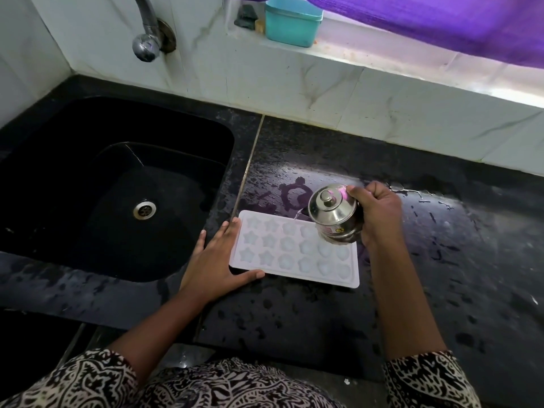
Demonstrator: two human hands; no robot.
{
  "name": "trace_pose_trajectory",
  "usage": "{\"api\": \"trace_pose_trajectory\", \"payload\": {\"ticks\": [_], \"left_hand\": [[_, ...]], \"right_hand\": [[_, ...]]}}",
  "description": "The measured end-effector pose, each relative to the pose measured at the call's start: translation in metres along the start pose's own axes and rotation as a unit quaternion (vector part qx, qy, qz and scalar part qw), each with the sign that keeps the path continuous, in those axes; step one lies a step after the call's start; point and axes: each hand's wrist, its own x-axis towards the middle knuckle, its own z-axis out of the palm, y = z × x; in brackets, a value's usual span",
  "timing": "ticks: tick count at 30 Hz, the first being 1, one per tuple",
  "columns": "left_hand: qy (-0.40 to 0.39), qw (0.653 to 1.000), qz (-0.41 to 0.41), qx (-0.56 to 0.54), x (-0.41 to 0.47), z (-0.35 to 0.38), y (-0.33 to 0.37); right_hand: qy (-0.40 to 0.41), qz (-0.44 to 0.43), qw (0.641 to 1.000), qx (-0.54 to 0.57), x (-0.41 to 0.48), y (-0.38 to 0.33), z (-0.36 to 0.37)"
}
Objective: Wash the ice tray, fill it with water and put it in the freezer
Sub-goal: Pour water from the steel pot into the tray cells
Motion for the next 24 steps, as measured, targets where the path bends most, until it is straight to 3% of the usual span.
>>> {"api": "trace_pose_trajectory", "payload": {"ticks": [24], "left_hand": [[0.001, 1.000, -0.002, -0.016, 0.000, -0.002, 0.001]], "right_hand": [[0.002, 0.003, 1.000, -0.023, -0.001, -0.012, 0.001]]}}
